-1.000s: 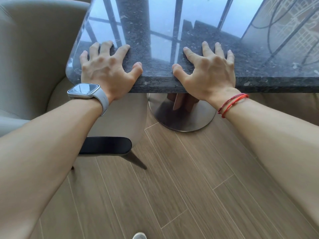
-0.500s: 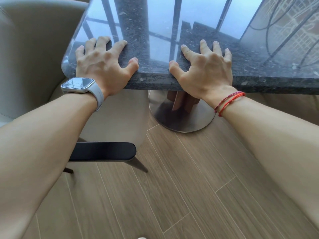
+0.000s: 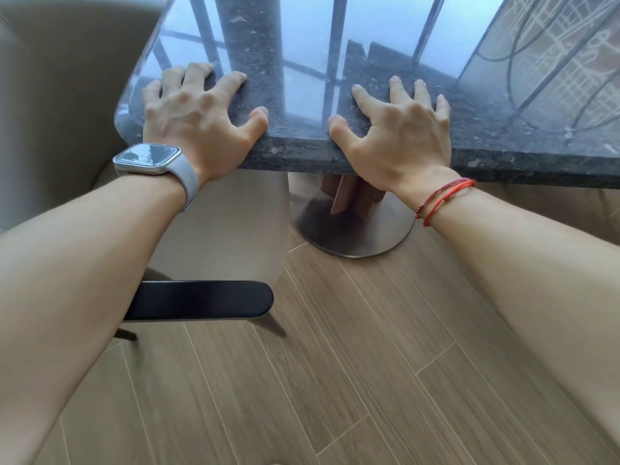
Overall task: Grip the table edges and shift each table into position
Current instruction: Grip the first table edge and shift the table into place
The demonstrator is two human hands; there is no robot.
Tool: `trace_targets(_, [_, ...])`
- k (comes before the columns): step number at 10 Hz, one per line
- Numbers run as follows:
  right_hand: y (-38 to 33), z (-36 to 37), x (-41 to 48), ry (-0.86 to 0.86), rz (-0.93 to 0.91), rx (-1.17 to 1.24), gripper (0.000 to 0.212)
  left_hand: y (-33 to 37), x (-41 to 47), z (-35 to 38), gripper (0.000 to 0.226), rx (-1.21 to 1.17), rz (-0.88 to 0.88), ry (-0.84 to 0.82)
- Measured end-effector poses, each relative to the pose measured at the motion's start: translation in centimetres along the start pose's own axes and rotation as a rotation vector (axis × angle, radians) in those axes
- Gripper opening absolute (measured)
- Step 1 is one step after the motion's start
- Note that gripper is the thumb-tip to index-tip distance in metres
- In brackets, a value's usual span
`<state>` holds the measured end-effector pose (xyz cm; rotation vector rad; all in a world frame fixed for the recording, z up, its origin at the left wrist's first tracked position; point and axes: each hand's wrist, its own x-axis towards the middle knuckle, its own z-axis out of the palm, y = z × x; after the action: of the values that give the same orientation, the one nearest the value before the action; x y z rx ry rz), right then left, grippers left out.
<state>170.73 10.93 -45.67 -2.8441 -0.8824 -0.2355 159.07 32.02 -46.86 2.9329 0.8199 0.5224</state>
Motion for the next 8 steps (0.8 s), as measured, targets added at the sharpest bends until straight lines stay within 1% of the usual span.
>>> trace_targets(5, [-0.12,0.39,0.07,0.006,0.006,0.003,0.068,-0.2,-0.03,0.14,0.074,-0.022,-0.002,0.017])
trace_targets(8, [-0.13,0.46,0.11,0.027,-0.004,-0.001,0.071,-0.1,-0.11,-0.16,0.069,-0.023,-0.001,0.022])
